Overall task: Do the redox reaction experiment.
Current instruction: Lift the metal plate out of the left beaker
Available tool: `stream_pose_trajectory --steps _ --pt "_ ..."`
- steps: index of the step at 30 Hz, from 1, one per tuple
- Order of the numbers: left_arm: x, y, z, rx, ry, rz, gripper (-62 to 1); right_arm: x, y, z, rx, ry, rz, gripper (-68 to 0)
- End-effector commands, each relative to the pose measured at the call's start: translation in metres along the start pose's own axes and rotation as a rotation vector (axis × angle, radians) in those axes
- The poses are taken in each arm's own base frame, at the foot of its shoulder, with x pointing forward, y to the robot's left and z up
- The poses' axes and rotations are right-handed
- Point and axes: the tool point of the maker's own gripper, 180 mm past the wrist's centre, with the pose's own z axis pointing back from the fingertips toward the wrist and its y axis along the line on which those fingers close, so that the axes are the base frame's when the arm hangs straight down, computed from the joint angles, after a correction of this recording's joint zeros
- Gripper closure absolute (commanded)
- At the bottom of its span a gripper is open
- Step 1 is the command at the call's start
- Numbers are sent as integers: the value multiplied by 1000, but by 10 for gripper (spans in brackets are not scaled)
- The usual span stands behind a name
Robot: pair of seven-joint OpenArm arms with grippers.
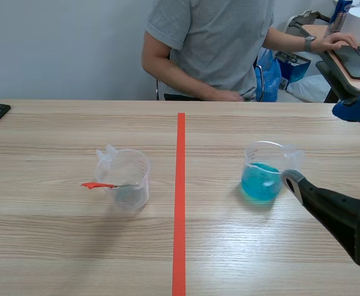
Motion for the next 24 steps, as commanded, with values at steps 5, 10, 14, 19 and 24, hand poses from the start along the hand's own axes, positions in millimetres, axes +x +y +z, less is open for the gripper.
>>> stream_pose_trajectory --steps 5,10,14,19,24 --pt "-27 12 12 35 82 -8 -623 13 10 -3 83 -44 35 -679" --pt "-60 19 28 52 204 -8 -623 18 16 -9 128 -61 80 -679" --pt "-85 24 44 72 299 -6 -623 22 24 -17 167 -75 124 -679" --pt "-113 29 68 106 400 4 -623 27 38 -28 216 -103 152 -679" --pt "-139 31 95 119 505 24 -623 33 53 -39 267 -130 202 -679"
